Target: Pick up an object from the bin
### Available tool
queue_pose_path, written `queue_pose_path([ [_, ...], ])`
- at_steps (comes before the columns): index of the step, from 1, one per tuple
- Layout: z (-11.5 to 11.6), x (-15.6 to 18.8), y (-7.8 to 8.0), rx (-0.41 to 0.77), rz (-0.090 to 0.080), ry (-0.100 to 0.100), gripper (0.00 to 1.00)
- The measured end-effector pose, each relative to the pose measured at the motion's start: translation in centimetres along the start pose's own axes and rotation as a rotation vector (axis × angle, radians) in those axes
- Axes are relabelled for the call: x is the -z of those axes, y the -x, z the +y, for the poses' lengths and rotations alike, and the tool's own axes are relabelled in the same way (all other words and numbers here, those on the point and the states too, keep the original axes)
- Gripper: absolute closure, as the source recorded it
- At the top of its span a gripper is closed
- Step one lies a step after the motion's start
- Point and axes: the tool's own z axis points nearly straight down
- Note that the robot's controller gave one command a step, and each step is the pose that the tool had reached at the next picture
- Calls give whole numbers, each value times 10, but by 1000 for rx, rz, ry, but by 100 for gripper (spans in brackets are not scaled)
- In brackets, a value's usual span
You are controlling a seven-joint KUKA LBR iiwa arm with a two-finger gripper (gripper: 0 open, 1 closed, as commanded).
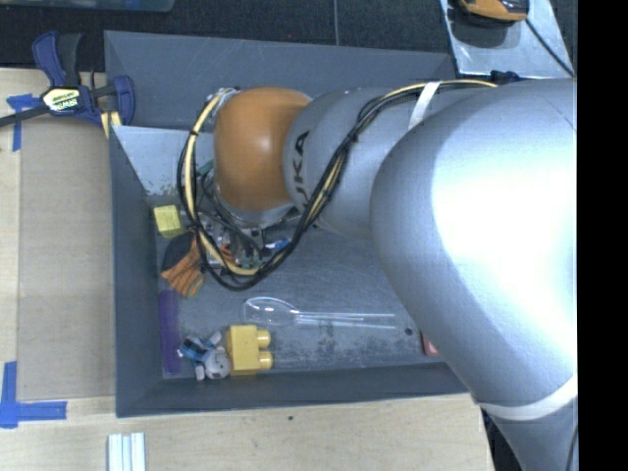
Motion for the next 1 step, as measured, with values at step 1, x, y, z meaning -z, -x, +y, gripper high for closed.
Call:
queue_pose_path([
  [1, 0, 10, -1, 1, 1, -1, 100],
])
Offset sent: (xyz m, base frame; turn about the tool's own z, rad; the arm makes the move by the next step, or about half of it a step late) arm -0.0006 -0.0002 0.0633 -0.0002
